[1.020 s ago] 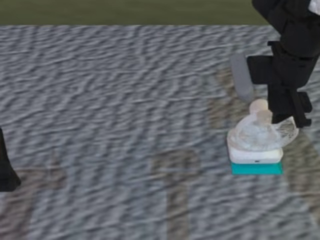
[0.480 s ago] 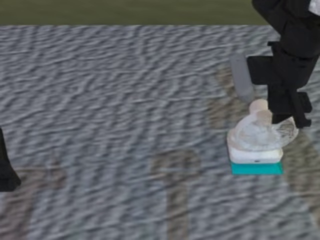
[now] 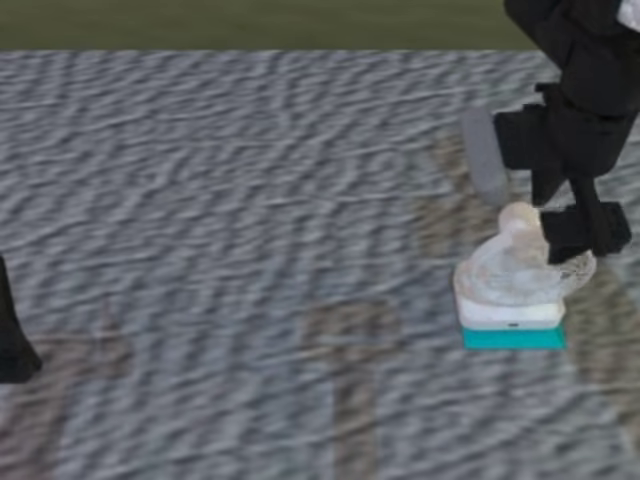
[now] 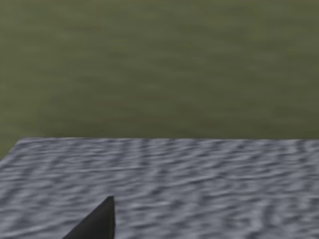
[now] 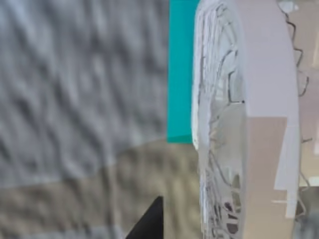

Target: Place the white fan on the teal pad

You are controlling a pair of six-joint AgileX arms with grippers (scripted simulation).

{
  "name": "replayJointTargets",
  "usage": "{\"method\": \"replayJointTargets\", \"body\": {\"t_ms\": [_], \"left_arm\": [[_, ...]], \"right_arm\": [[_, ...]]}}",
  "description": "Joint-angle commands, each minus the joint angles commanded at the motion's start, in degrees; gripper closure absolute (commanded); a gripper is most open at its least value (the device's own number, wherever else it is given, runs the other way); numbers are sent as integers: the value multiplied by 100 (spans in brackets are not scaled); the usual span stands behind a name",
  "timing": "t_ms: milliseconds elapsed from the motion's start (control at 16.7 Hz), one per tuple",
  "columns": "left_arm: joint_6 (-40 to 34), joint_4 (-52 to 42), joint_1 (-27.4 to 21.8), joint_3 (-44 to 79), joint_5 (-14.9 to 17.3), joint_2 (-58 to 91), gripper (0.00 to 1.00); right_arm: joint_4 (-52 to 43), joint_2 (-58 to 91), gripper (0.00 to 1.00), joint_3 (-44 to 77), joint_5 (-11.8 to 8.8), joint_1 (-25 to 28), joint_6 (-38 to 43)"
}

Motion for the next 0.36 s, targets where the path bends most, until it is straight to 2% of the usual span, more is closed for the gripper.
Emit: {"method": "replayJointTargets", "body": {"t_ms": [360], "left_arm": [[0, 0, 0, 0, 0, 0, 0]], "right_arm": [[0, 0, 0, 0, 0, 0, 0]]}}
